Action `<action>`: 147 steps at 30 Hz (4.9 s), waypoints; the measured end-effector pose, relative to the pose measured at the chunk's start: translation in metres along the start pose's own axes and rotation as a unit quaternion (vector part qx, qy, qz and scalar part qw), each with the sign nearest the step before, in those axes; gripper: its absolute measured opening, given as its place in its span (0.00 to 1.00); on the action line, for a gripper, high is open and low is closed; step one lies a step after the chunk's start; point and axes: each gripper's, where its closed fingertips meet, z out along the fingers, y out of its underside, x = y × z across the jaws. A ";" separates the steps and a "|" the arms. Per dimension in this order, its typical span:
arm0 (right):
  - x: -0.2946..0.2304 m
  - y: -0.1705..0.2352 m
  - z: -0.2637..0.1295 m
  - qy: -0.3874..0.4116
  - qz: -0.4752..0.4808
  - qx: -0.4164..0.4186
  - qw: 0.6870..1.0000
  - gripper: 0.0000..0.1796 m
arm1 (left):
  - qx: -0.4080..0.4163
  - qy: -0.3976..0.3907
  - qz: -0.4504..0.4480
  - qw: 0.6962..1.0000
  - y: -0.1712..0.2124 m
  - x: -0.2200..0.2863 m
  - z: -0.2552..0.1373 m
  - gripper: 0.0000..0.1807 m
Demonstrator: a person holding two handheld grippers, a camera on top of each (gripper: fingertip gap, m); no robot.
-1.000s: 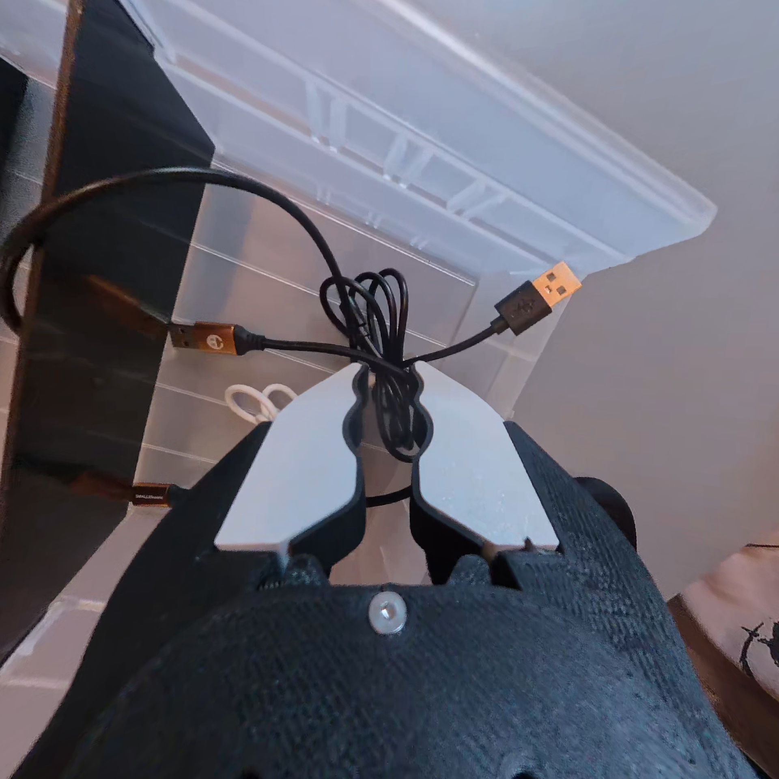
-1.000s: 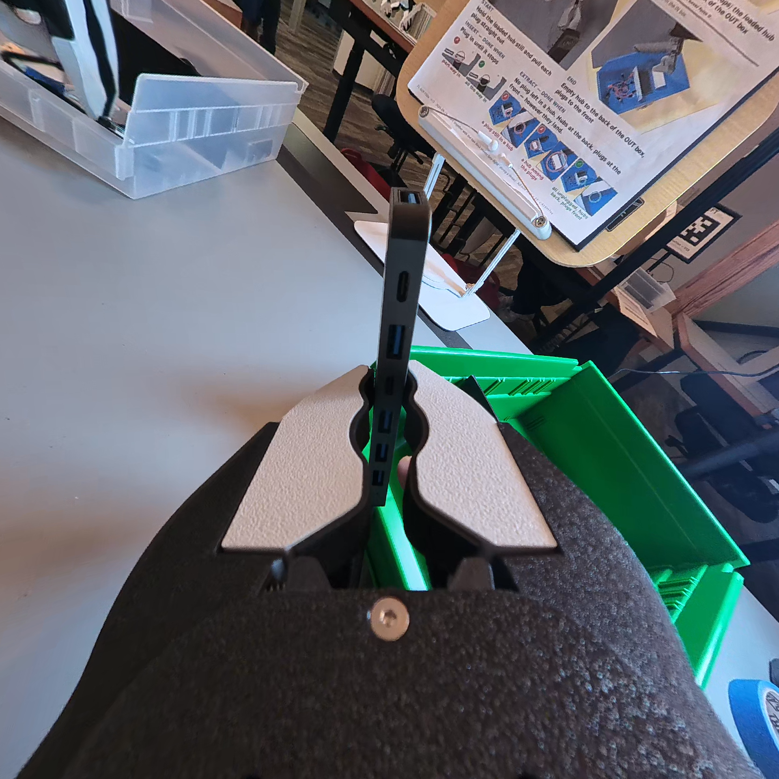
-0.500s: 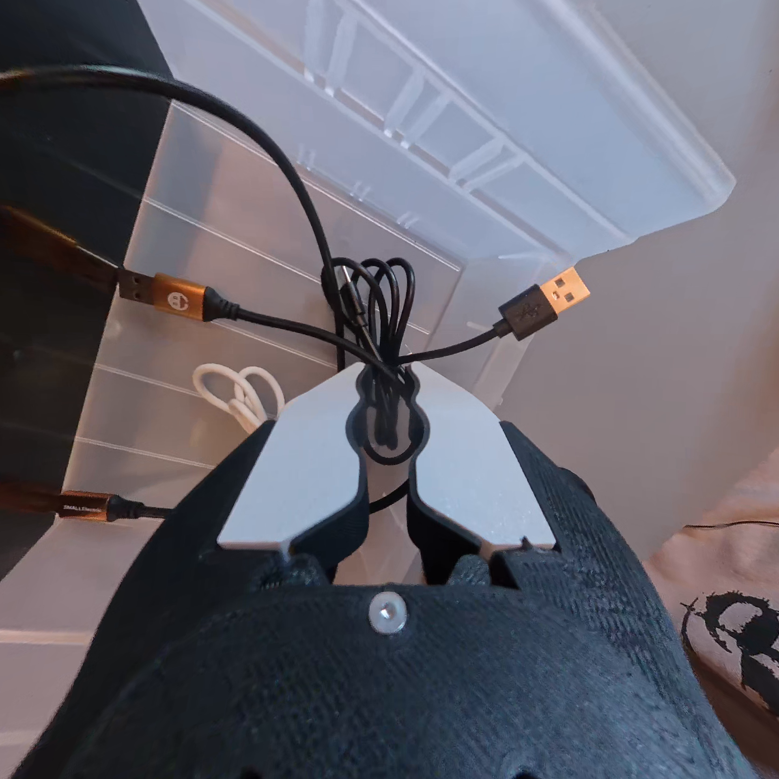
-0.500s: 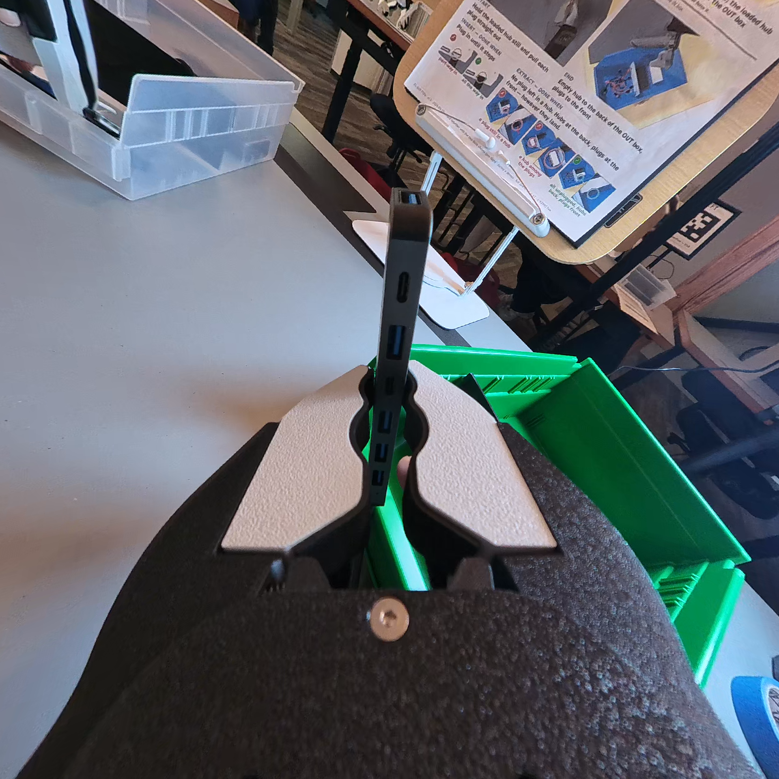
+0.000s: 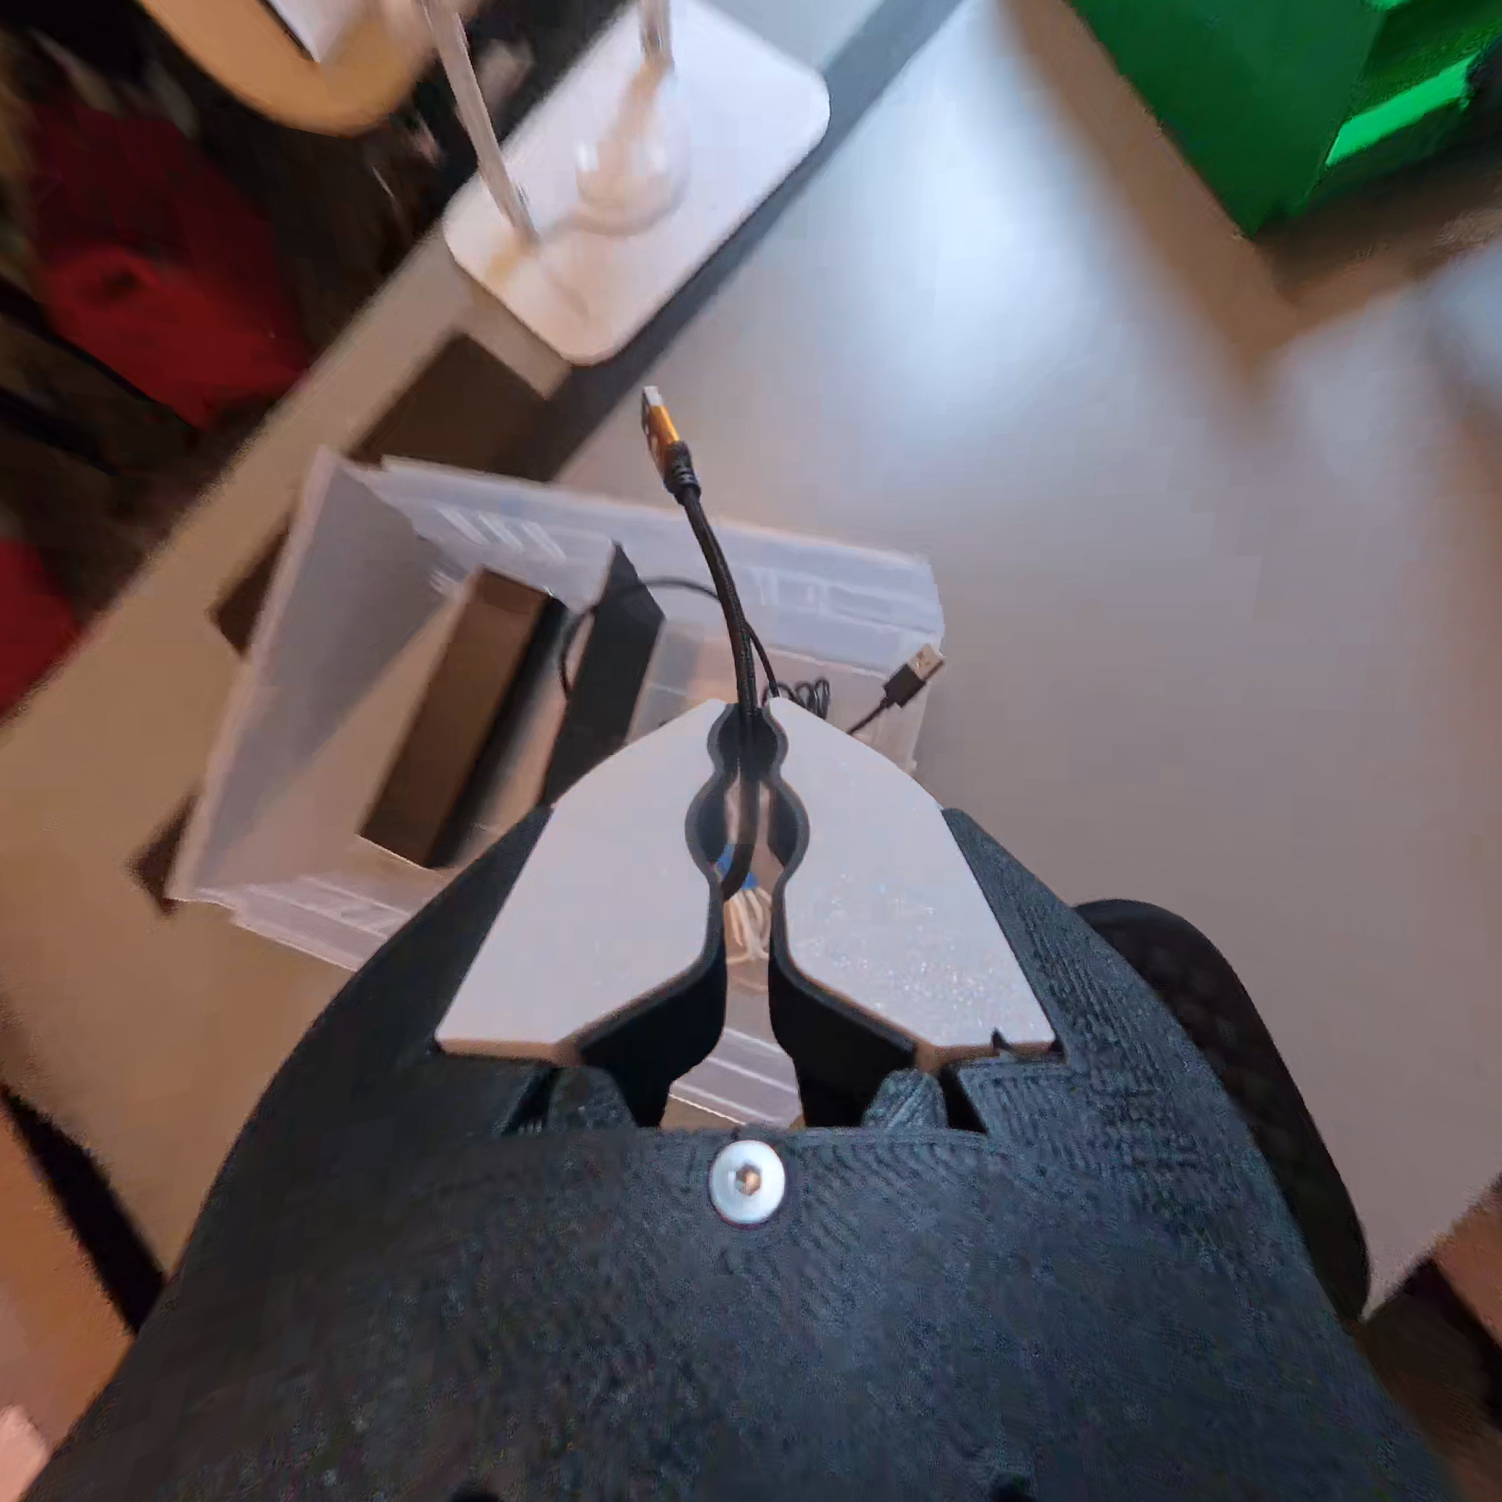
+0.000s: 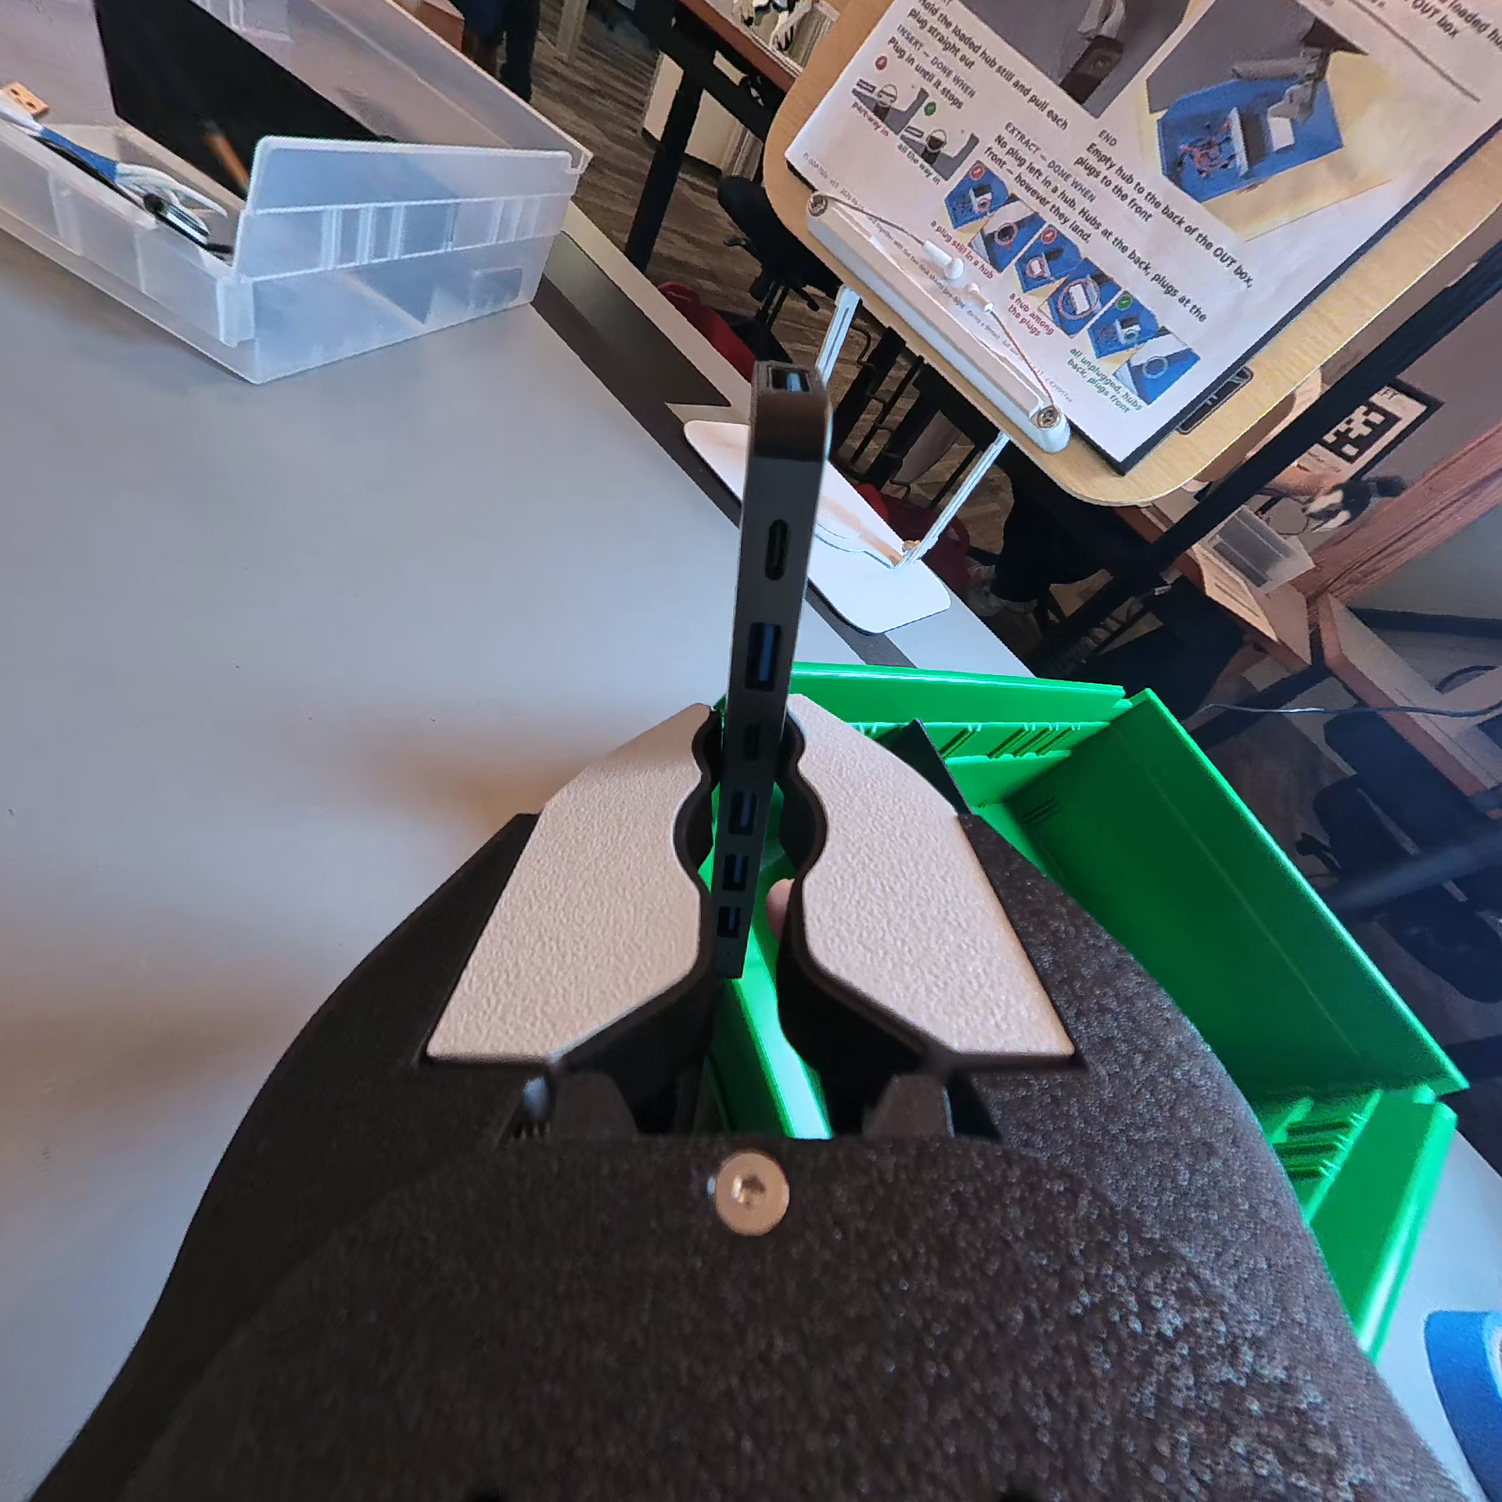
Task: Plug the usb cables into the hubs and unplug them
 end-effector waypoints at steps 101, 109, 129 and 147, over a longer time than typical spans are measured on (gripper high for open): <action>-0.022 -0.009 -0.006 0.058 -0.251 -0.018 0.966 0.07 | 0.155 0.221 0.299 0.916 -0.118 0.258 0.090 0.04; -0.021 -0.010 -0.006 0.065 -0.256 -0.016 0.964 0.07 | 0.145 0.222 0.300 0.916 -0.114 0.259 0.094 0.04; -0.012 -0.008 -0.007 0.084 -0.238 -0.024 0.967 0.07 | -0.008 0.012 0.412 0.911 -0.081 0.222 0.115 0.04; 0.006 -0.002 -0.015 0.092 -0.194 -0.024 0.976 0.07 | -0.053 0.316 0.189 0.928 -0.020 0.311 0.195 0.10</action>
